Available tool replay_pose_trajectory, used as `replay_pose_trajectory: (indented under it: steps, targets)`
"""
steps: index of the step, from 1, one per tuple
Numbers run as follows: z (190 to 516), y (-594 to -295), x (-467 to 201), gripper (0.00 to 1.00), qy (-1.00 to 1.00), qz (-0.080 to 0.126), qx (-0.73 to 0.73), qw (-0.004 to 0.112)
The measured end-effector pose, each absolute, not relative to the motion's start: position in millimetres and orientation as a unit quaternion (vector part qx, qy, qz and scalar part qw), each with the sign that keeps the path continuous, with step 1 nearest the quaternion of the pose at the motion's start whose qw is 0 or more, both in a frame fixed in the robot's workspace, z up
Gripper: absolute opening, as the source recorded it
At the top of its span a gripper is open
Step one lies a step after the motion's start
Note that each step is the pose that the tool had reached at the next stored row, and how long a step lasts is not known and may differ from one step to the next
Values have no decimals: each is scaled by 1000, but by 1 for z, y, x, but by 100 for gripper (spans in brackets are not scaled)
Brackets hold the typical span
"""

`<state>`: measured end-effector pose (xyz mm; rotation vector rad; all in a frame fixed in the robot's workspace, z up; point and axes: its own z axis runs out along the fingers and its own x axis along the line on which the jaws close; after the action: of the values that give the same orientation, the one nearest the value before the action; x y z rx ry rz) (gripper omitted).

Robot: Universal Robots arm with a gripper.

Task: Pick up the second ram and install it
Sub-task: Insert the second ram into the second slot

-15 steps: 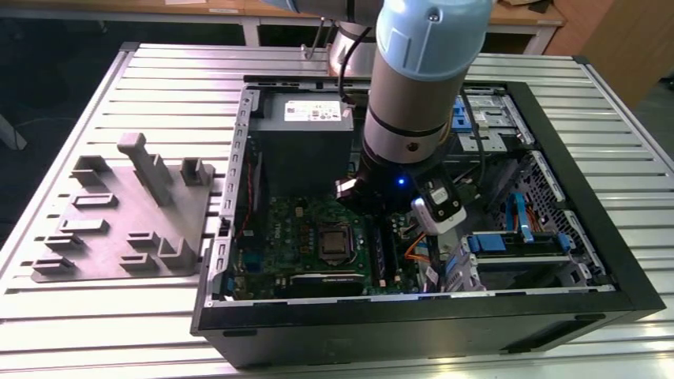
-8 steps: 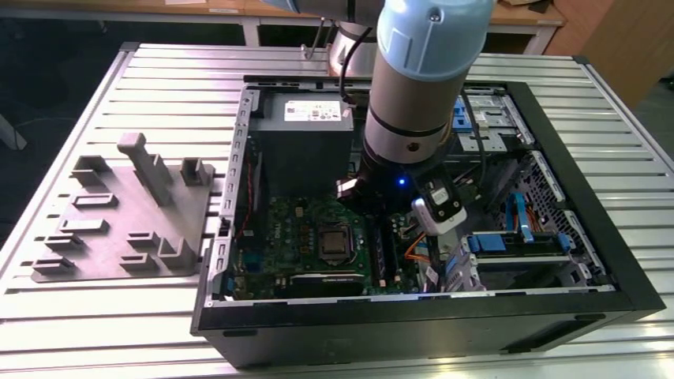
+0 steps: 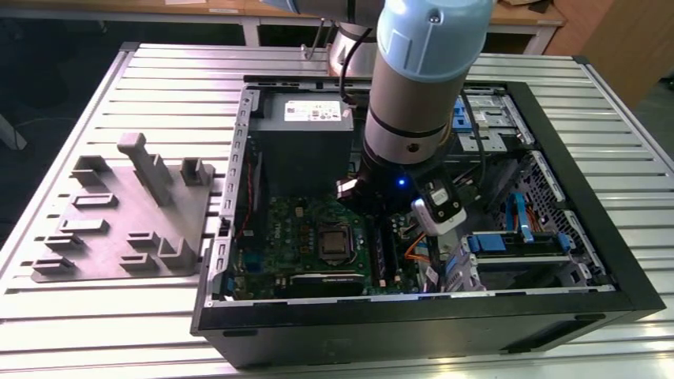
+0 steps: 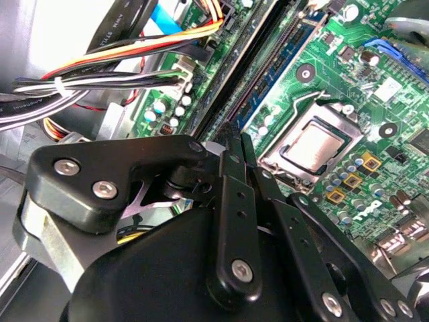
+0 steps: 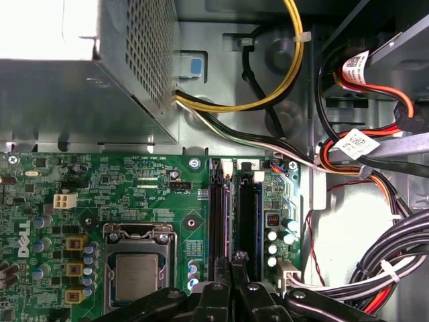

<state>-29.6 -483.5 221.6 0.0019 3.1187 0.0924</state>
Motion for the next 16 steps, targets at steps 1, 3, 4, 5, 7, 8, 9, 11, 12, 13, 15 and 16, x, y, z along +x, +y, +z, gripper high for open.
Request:
replay_pose_trajectory:
  steps: [1,3,4,5,7,8,9,11,12,13,15,16]
  targets:
    - [222,-484,-30,13,1000,30,1,11]
    - [221,-483,-30,13,999,30,1,11]
    - [220,-484,-30,13,999,30,1,11]
    - [219,-484,-30,13,999,30,1,11]
    - [218,-484,-30,13,999,31,1,11]
    - [218,-484,-30,13,999,31,1,11]
    - [217,-484,-30,13,999,31,1,11]
    - [216,-484,-30,13,999,31,1,11]
    - [215,-484,-30,13,999,31,1,11]
    - [215,-484,-30,13,999,32,1,11]
    - [214,-484,-30,13,999,32,1,11]
    - [213,-484,-30,13,999,32,1,11]
